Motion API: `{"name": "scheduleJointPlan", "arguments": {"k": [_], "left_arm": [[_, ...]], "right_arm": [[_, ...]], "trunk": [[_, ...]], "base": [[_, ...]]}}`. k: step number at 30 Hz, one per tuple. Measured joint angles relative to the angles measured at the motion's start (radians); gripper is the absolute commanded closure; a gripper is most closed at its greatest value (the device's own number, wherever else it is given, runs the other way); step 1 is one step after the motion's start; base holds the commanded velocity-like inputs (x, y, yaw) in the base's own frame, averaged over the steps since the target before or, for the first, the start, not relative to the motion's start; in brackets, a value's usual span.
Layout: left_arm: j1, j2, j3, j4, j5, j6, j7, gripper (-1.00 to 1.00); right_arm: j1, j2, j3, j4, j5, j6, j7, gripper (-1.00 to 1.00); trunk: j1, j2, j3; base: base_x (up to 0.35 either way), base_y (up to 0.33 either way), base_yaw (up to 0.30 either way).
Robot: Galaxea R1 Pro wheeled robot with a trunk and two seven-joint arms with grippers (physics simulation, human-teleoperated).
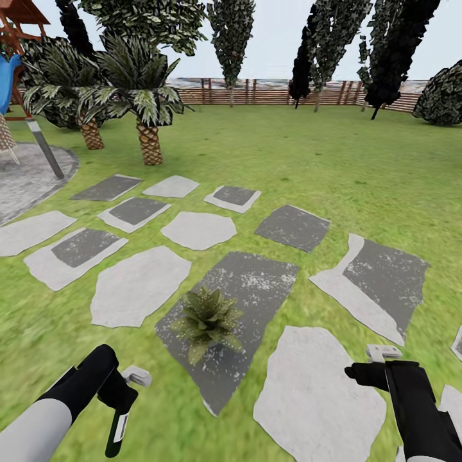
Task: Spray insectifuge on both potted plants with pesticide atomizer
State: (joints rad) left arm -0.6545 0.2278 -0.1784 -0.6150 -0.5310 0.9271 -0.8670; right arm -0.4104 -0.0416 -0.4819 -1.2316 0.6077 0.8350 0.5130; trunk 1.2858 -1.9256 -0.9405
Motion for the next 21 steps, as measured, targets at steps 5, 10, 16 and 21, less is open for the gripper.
{"name": "scheduleJointPlan", "arguments": {"k": [5,10,16,21], "left_arm": [[0.0,-0.001,-0.001,0.0,0.0,0.0,0.0,1.0],[0.0,-0.002,-0.001,0.0,0.0,0.0,0.0,1.0],[0.0,-0.003,0.016,0.0,0.0,0.0,0.0,1.0],[0.0,-0.006,0.036,0.0,0.0,0.0,-0.002,1.0]], "right_arm": [[0.0,0.0,0.0,-0.001,0.0,0.0,0.0,-1.0],[0.0,-0.001,-0.002,-0.002,0.0,0.0,0.0,-1.0],[0.0,0.0,-0.001,-0.004,0.0,0.0,0.0,-1.0],[0.0,0.0,0.0,-0.005,0.0,0.001,0.0,-1.0]], "trunk": [[0.0,0.0,0.003],[0.0,0.0,0.01],[0.0,0.0,0.019],[0.0,0.0,0.027]], "base": [[0.0,0.0,0.0],[0.0,0.0,0.0],[0.0,0.0,0.0],[0.0,0.0,0.0]]}}
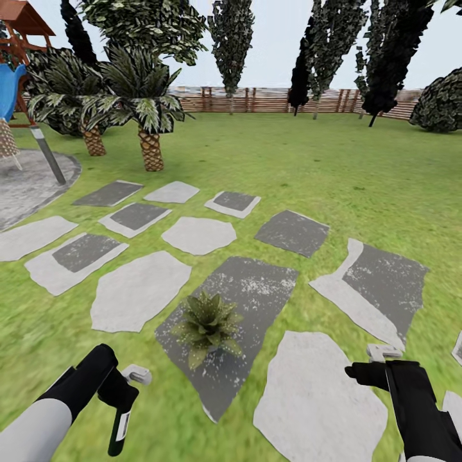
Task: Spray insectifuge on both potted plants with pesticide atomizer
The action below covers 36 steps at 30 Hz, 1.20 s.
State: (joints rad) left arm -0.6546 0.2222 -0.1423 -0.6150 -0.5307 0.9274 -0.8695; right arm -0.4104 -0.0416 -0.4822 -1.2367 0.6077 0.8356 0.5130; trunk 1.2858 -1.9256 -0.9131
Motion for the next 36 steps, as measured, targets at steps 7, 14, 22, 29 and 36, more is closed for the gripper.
{"name": "scheduleJointPlan", "arguments": {"k": [7,14,22,29,36], "left_arm": [[0.0,-0.002,0.011,0.0,0.001,0.001,0.002,1.0],[0.0,-0.002,0.052,0.0,0.0,0.0,0.002,1.0],[0.0,-0.002,0.053,0.0,0.0,0.0,0.001,1.0],[0.0,-0.001,0.053,0.0,0.001,0.0,-0.001,1.0],[-0.001,0.002,0.056,0.0,0.003,0.0,-0.007,1.0]], "right_arm": [[0.0,-0.001,0.001,0.001,-0.001,0.0,0.0,-1.0],[0.0,0.0,0.004,0.001,-0.001,0.0,0.0,-1.0],[0.0,-0.001,0.002,0.001,0.0,0.0,0.0,-1.0],[0.0,0.0,0.0,0.0,-0.001,0.0,0.0,-1.0],[0.0,-0.001,0.004,-0.034,0.0,-0.002,0.001,-1.0]], "trunk": [[-0.015,0.028,0.024],[-0.042,0.077,0.057],[-0.073,0.133,0.085],[-0.1,0.182,0.107],[-0.126,0.231,0.129]], "base": [[0.0,0.0,0.0],[0.0,0.0,0.0],[0.0,0.0,0.0],[0.0,0.0,0.0],[0.0,0.0,0.0]]}}
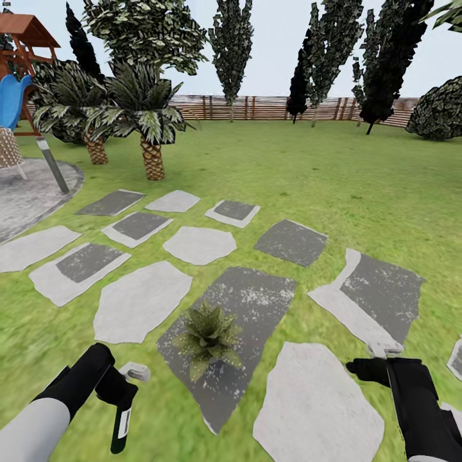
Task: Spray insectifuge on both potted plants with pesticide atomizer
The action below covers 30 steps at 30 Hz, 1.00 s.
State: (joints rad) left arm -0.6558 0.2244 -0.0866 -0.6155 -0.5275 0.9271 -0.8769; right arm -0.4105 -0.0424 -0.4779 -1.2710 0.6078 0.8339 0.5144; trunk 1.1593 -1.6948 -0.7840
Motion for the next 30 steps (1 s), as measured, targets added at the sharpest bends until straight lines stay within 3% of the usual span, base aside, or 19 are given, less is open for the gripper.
{"name": "scheduleJointPlan", "arguments": {"k": [3,7,10,13,16,19,22,24,27,30], "left_arm": [[-0.002,0.0,-0.001,0.0,0.001,0.0,-0.003,1.0],[-0.019,0.001,-0.002,-0.019,0.005,0.0,-0.012,1.0],[-0.027,0.004,-0.001,-0.127,0.006,-0.014,-0.102,1.0],[-0.025,0.005,0.0,-0.172,0.005,-0.094,-0.133,1.0],[-0.025,0.004,0.001,-0.178,0.003,-0.194,-0.204,1.0],[-0.025,0.004,0.014,-0.18,0.001,-0.277,-0.305,1.0],[-0.025,0.004,0.063,-0.181,0.0,-0.35,-0.357,1.0],[-0.024,0.003,0.072,-0.181,-0.001,-0.395,-0.392,1.0],[-0.023,-0.001,0.056,-0.181,-0.007,-0.418,-0.407,1.0],[-0.023,-0.004,-0.015,-0.181,-0.009,-0.432,-0.407,1.0]], "right_arm": [[0.0,0.0,-0.001,-0.141,0.001,-0.001,-0.001,-1.0],[0.0,-0.002,0.002,-0.194,0.0,0.002,-0.001,-1.0],[0.0,-0.01,0.03,-0.203,-0.004,0.035,0.064,-1.0],[0.0,-0.017,0.076,-0.204,-0.005,0.04,0.384,-1.0],[-0.006,-0.035,0.083,-0.204,-0.003,0.037,0.621,-1.0],[-0.012,-0.039,0.087,-0.206,-0.002,0.033,0.746,-1.0],[-0.069,-0.039,0.102,-0.207,-0.003,0.029,0.883,-1.0],[-0.129,-0.039,0.137,-0.207,-0.003,0.028,0.97,-1.0],[-0.175,-0.038,0.199,-0.207,-0.003,0.027,1.0,-1.0],[-0.183,-0.037,0.356,-0.207,-0.001,0.027,1.004,-1.0]], "trunk": [[-0.012,0.021,0.009],[-0.027,0.049,0.022],[-0.038,0.07,0.031],[-0.05,0.091,0.041],[-0.061,0.112,0.05],[-0.073,0.133,0.06],[-0.084,0.154,0.069],[-0.092,0.168,0.075],[-0.104,0.189,0.085],[-0.111,0.203,0.091]], "base": [[0.0,0.0,0.0],[0.0,0.0,0.0],[0.0,0.0,0.0],[0.0,0.0,0.0],[0.0,0.0,0.0],[0.0,0.0,0.0],[0.0,0.0,0.0],[0.0,0.0,0.0],[0.0,0.0,0.0],[0.0,0.0,0.0]]}}
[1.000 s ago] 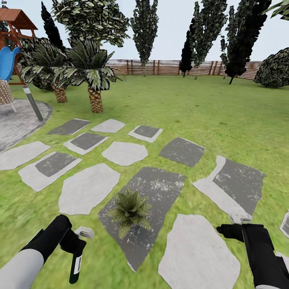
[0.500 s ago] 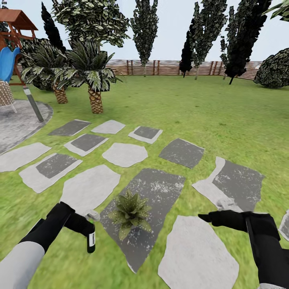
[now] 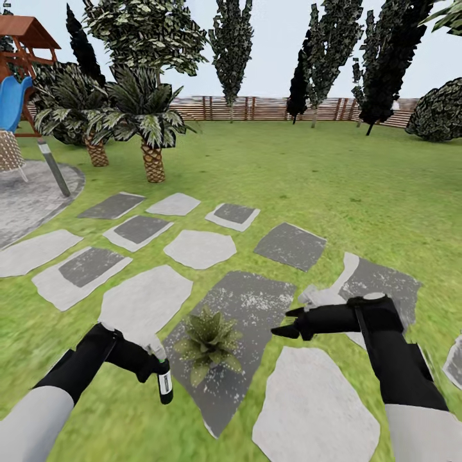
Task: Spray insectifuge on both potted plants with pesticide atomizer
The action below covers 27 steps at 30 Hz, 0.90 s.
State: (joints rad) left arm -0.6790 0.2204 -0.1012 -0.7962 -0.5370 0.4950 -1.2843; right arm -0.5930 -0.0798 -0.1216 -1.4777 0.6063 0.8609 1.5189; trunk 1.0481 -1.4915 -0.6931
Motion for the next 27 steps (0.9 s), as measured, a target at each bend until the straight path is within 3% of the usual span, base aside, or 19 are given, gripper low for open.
{"name": "scheduleJointPlan", "arguments": {"k": [3,6,8,11,13,15,17,21,27], "left_arm": [[0.0,-0.002,-0.046,-0.002,-0.001,-0.002,0.003,1.0],[0.001,-0.01,-0.061,-0.036,0.0,-0.002,0.007,1.0],[0.002,-0.035,-0.093,-0.05,0.0,-0.002,0.009,1.0],[0.001,-0.088,-0.177,-0.057,-0.001,-0.002,0.019,1.0],[0.0,-0.121,-0.221,-0.057,-0.001,-0.002,0.061,1.0],[0.0,-0.156,-0.271,-0.058,-0.001,-0.001,0.096,1.0],[0.0,-0.171,-0.319,-0.058,-0.002,-0.001,0.111,1.0],[0.004,-0.176,-0.35,-0.109,-0.002,-0.034,0.194,1.0],[0.012,-0.177,-0.345,-0.141,0.001,-0.233,0.215,1.0]], "right_arm": [[0.0,0.002,0.051,0.0,0.0,-0.003,0.0,-1.0],[0.0,0.003,0.072,0.0,0.001,-0.007,0.0,-1.0],[0.0,0.003,0.081,0.0,0.003,-0.008,-0.001,-1.0],[0.0,0.003,0.085,0.001,0.007,-0.008,-0.001,-1.0],[0.0,0.004,0.093,0.001,0.009,-0.008,-0.001,-1.0],[0.0,0.004,0.142,0.002,0.01,-0.008,-0.001,-1.0],[0.0,0.007,0.178,0.002,0.01,-0.008,-0.003,-1.0],[0.0,0.005,0.194,0.002,0.01,-0.008,-0.004,-1.0],[0.0,0.003,0.196,0.002,0.01,-0.009,-0.003,-1.0]], "trunk": [[0.0,0.0,0.0],[0.0,0.0,0.0],[0.0,0.0,0.0],[0.0,0.0,0.0],[0.0,0.0,0.0],[0.0,0.0,0.0],[0.0,0.0,0.0],[0.0,0.0,0.0],[0.0,0.0,0.0]], "base": [[0.0,0.0,0.0],[0.0,0.0,0.0],[0.0,0.0,0.0],[0.0,0.0,0.0],[0.0,0.0,0.0],[0.0,0.0,0.0],[0.0,0.0,0.0],[0.0,0.0,0.0],[0.0,0.0,0.0]]}}
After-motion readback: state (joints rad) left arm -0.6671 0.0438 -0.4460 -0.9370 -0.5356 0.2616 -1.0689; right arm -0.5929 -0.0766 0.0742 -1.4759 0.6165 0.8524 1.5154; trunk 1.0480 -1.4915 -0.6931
